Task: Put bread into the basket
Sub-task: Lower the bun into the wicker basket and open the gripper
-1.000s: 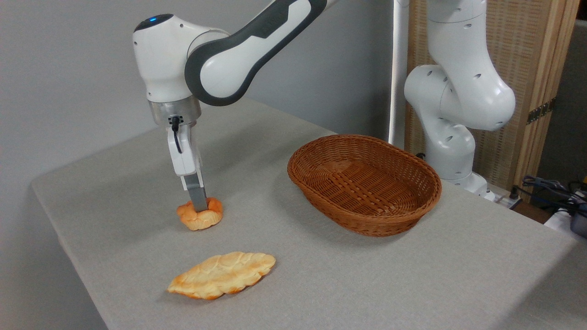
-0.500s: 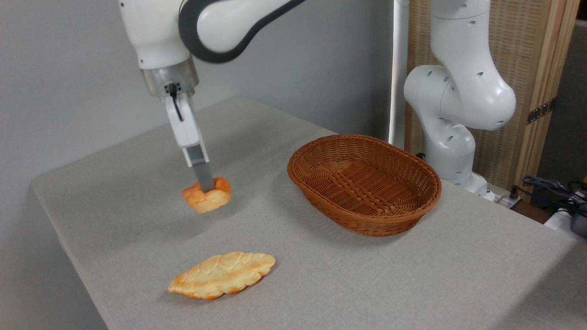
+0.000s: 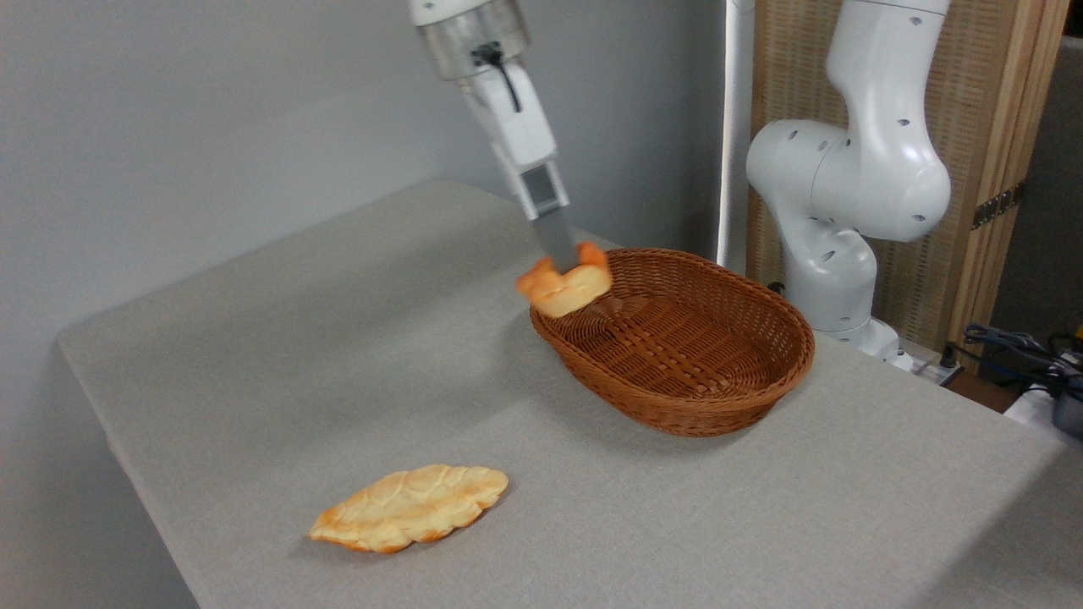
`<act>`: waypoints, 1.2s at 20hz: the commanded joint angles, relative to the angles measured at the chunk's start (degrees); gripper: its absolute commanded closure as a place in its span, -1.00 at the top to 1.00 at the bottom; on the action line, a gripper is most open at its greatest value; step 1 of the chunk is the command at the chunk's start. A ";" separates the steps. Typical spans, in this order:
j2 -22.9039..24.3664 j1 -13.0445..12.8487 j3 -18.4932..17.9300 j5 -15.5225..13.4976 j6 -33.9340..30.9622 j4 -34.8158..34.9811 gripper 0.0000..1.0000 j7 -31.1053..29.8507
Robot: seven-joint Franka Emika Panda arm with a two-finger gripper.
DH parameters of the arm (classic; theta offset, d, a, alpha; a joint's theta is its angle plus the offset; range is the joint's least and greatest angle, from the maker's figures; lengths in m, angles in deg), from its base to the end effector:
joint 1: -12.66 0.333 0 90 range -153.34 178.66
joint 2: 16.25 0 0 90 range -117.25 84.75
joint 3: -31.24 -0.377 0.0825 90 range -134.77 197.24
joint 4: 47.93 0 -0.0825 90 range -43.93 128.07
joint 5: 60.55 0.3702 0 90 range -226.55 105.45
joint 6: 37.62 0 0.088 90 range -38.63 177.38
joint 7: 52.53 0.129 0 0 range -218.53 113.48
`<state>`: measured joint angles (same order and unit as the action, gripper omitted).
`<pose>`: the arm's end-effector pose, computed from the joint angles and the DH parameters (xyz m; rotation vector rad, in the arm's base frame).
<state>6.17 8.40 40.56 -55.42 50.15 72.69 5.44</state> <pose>0.3647 -0.0881 0.5980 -2.4888 1.7689 0.3535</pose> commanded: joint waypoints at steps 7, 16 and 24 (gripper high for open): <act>3.95 -11.39 -1.06 -0.21 -0.24 13.68 0.36 -2.86; 2.10 -12.62 -1.06 -4.34 2.49 14.38 1.00 -3.12; 1.31 -12.62 -1.93 -4.61 2.93 9.84 1.00 -3.30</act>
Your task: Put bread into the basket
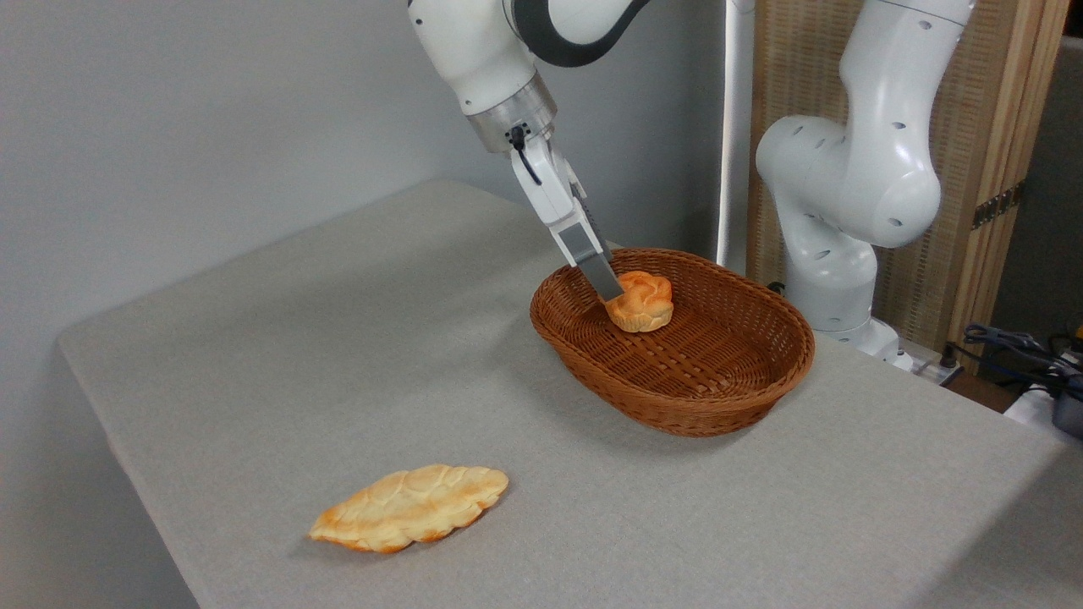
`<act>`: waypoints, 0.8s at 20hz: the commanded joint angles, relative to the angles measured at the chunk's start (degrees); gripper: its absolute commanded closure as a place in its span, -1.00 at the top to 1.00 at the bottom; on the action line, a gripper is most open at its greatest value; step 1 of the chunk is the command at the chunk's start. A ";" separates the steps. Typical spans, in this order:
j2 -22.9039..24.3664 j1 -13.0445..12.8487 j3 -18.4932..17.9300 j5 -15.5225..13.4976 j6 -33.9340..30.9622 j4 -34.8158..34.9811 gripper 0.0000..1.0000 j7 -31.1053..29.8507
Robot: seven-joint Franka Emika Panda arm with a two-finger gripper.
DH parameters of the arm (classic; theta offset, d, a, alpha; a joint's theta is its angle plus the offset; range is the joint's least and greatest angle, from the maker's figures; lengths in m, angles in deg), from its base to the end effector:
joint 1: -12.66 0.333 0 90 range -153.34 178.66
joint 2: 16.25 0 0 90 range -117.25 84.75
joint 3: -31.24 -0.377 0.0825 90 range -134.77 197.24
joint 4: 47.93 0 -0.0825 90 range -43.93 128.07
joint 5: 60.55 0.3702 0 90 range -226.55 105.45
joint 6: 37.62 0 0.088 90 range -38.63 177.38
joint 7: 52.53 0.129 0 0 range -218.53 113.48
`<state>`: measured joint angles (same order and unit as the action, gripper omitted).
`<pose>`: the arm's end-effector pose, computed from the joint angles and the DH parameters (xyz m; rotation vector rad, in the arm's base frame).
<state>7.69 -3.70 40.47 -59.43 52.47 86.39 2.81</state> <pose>0.3021 -0.1493 0.5061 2.3612 -1.9699 -0.5728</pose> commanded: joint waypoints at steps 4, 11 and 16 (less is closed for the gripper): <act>-5.09 -0.51 -12.19 -0.68 0.18 -20.17 1.00 -2.07; -18.66 9.91 -13.21 -4.17 -1.67 -41.94 1.00 -6.38; -22.17 20.67 -6.69 -7.45 -1.67 -45.37 1.00 -8.66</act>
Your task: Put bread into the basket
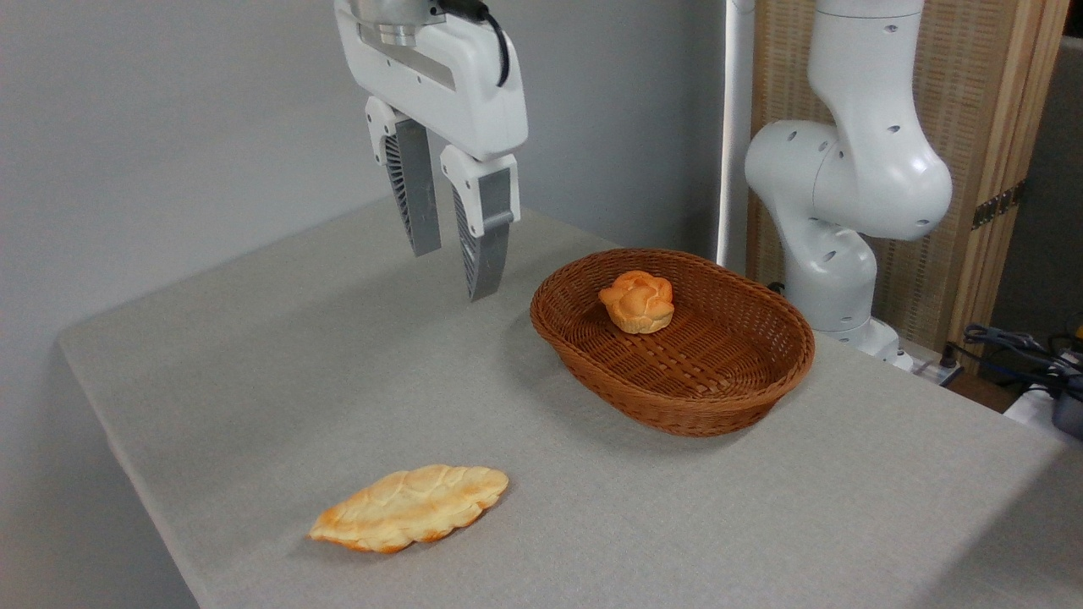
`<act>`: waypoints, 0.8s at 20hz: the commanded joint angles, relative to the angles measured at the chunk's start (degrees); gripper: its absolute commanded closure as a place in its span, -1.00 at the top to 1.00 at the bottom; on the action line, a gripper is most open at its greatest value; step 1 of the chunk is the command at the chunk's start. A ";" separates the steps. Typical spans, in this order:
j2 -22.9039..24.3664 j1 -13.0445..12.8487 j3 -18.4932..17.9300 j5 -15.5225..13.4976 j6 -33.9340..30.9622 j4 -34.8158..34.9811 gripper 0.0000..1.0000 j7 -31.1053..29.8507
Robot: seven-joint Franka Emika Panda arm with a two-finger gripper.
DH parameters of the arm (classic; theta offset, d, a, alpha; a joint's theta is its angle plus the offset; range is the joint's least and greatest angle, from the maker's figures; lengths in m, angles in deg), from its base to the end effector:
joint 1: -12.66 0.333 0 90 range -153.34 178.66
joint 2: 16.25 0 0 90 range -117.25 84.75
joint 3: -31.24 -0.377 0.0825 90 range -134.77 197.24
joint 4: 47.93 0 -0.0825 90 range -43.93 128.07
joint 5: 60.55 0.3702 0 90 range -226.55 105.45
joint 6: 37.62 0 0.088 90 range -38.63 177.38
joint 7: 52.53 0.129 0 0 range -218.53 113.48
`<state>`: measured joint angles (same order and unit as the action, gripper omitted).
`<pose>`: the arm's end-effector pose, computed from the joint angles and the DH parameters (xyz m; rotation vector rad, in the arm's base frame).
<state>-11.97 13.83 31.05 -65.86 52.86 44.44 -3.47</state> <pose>0.5148 0.0004 0.6852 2.8099 -1.2442 0.1189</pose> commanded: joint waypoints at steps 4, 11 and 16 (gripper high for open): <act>-3.84 3.22 4.92 0.12 -1.80 -3.34 1.00 -3.80; -4.37 3.13 7.48 3.91 -1.98 -3.25 1.00 -5.73; -4.19 3.13 7.22 3.99 -1.98 -3.25 1.00 -5.64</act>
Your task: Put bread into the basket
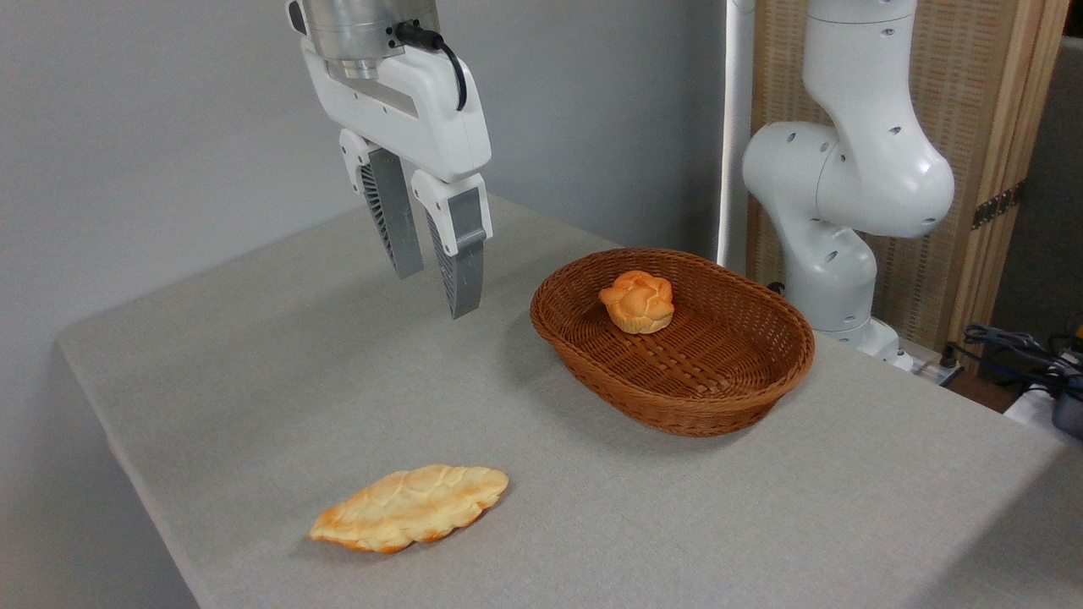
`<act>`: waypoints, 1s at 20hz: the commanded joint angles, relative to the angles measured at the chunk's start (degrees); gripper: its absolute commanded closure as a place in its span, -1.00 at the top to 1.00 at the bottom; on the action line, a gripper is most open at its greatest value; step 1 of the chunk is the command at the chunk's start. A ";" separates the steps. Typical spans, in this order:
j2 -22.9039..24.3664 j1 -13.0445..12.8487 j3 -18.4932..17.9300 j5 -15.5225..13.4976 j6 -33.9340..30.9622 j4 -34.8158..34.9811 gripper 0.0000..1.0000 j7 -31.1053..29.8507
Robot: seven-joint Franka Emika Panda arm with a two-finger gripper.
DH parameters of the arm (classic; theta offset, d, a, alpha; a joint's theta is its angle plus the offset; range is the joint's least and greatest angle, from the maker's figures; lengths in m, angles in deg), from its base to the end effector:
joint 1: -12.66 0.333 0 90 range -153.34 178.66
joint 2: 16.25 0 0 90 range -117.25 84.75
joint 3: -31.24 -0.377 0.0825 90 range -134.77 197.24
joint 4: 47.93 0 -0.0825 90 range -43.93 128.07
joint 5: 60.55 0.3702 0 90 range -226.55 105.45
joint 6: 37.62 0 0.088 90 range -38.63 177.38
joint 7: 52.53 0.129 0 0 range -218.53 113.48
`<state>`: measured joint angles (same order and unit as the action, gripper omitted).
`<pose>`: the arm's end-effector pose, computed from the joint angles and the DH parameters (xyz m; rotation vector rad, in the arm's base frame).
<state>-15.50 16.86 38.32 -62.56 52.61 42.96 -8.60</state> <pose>0.5353 -0.0320 0.6638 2.8548 -1.2355 0.0204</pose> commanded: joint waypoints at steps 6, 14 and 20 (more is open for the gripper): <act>-0.40 -1.11 -2.84 0.69 -1.90 -1.77 1.00 -0.42; -0.40 -4.02 -5.76 0.69 -1.90 -1.86 1.00 -0.24; -0.40 -6.05 -7.61 0.69 -1.90 -1.86 1.00 -0.07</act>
<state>-15.49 12.19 32.09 -62.51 52.56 42.72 -8.60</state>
